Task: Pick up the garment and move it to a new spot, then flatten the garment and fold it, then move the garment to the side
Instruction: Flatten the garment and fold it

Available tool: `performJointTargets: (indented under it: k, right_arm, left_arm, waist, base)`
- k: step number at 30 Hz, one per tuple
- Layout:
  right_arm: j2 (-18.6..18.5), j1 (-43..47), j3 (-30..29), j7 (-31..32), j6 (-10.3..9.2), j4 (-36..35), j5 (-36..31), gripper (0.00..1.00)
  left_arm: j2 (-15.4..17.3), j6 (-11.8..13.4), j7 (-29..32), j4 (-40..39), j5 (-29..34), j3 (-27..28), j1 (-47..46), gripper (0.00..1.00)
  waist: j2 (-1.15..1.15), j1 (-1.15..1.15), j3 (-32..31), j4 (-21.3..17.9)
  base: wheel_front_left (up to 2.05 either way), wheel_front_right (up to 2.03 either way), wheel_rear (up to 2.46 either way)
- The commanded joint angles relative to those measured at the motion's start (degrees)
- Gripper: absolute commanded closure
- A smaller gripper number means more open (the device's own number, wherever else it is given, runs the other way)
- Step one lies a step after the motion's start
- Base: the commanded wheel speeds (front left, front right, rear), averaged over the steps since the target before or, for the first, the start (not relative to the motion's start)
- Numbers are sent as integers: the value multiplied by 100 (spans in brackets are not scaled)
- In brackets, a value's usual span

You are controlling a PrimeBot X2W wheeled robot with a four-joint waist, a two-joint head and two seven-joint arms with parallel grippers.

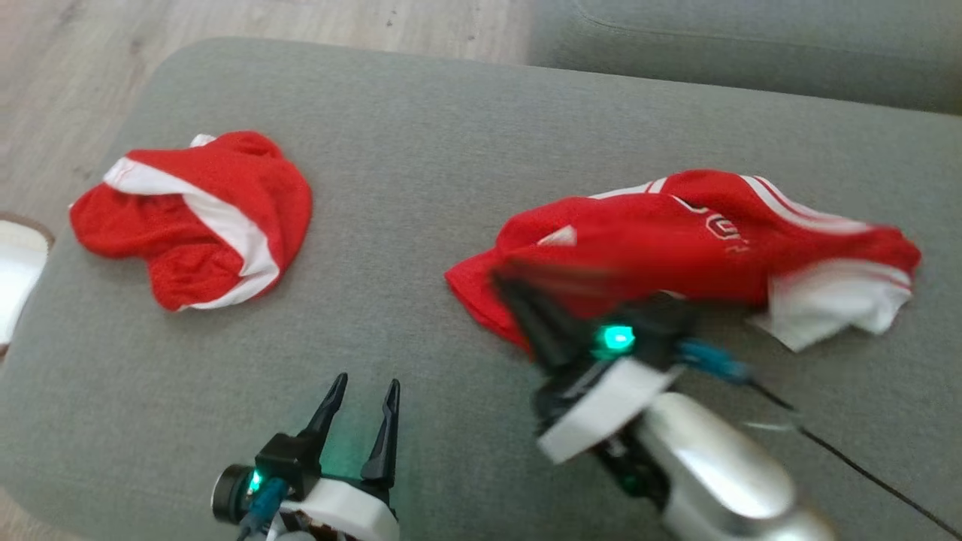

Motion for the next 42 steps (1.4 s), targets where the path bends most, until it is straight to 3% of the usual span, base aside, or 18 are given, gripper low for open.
performJointTargets:
  k: [1,4,5,6,10,14,18,25,29,36,42]
  right_arm:
    - [217,-425,258,-61,-5,-97,120,100]
    - [402,-711,876,-61,-5,306,421,100]
    - [442,-773,1057,-30,-5,465,594,19]
    - [469,-837,1261,32,-5,584,778,0]
    - [500,-1082,1775,2,-5,728,1362,0]
    - [498,-1136,1667,-52,-5,905,1503,0]
    - [330,-982,973,-59,-5,807,1287,0]
    - [-286,157,-1186,-61,-5,609,414,0]
    - [-477,908,-2080,-61,-5,462,100,0]
    - [-453,1661,-2746,-62,-5,390,-148,0]
    - [-380,1950,-3250,-62,-5,803,-540,0]
  left_arm:
    - [17,-17,-47,-103,50,153,-23,0]
    - [17,-23,-47,-97,57,140,-38,0]
    - [17,-24,-47,-94,53,133,-40,0]
    - [17,-17,-47,-92,43,133,-38,0]
    - [17,29,-47,-98,-1,173,-20,0]
    - [17,82,-47,-119,-34,295,22,0]
    - [17,86,-47,-150,-45,336,21,0]
    - [17,99,-47,-229,-53,359,-11,0]
    - [17,106,-47,-228,-38,407,-11,0]
    - [17,82,-47,-200,-2,454,29,0]
    - [17,64,-47,-194,0,383,41,0]
  waist:
    - [0,0,-18,102]
    - [0,0,-11,238]
    - [0,0,-11,277]
    - [0,0,-11,304]
    - [0,0,1,285]
    - [0,0,-2,92]
    - [0,0,8,-98]
    - [0,0,34,-439]
    - [0,0,39,-592]
    - [0,0,1,-735]
    - [0,0,-13,-679]
  base:
    - [0,0,0]
    - [0,0,0]
    - [0,0,0]
    - [0,0,0]
    - [0,0,0]
    - [0,0,0]
    - [0,0,0]
    - [0,0,0]
    - [0,0,0]
    - [0,0,0]
    - [0,0,0]
